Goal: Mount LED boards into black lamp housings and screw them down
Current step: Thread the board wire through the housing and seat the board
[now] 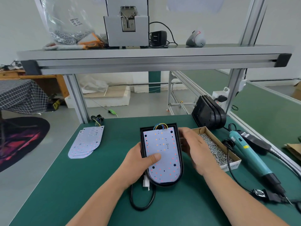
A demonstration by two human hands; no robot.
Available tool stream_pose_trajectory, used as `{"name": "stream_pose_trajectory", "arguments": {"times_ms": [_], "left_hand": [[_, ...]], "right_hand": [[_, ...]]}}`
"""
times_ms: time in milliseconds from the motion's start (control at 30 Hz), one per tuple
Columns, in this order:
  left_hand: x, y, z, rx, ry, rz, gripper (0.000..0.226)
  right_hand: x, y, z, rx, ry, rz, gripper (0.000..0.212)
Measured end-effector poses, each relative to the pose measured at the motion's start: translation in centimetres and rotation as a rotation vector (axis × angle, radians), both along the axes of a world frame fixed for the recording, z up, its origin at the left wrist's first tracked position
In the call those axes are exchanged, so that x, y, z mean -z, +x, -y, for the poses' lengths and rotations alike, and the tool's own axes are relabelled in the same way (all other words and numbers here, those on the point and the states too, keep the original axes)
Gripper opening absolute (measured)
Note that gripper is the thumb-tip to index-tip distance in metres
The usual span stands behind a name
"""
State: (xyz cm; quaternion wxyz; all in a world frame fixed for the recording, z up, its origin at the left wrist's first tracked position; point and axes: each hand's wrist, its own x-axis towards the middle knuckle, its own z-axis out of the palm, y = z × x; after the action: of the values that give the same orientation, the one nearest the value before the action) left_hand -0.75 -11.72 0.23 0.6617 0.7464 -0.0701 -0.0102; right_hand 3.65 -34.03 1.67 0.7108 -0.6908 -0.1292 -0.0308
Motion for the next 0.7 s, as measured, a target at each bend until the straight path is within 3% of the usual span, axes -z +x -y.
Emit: {"name": "stream_pose_trajectory", "arguments": {"times_ms": [100,233,467,633,700], "left_hand": [[0.1,-0.3,0.2,0.076,0.002,-0.011,0.053],[-0.1,-0.4,0.1,0.129,0.023,0.0,0.055],[0.0,-0.3,0.5,0.099,0.018,0.017,0.061],[0.2,-0.4,0.5,0.033,-0.022,0.035,0.044],[0.2,-0.4,0.6,0.012,-0.035,0.038,0.044]], "right_hand": [[-0.1,0.1,0.2,-0.102,0.061,0.019,0.028],[0.1,-0.3,-0.4,-0.255,-0.063,0.011,0.039],[0.3,-0.1,-0.4,-0.15,-0.3,0.064,0.036],[1.3,0.8,-0.4,-0.042,-0.624,0.197,0.041],[1.1,1.2,-1.0,-0.054,-0.666,0.135,0.054]]}}
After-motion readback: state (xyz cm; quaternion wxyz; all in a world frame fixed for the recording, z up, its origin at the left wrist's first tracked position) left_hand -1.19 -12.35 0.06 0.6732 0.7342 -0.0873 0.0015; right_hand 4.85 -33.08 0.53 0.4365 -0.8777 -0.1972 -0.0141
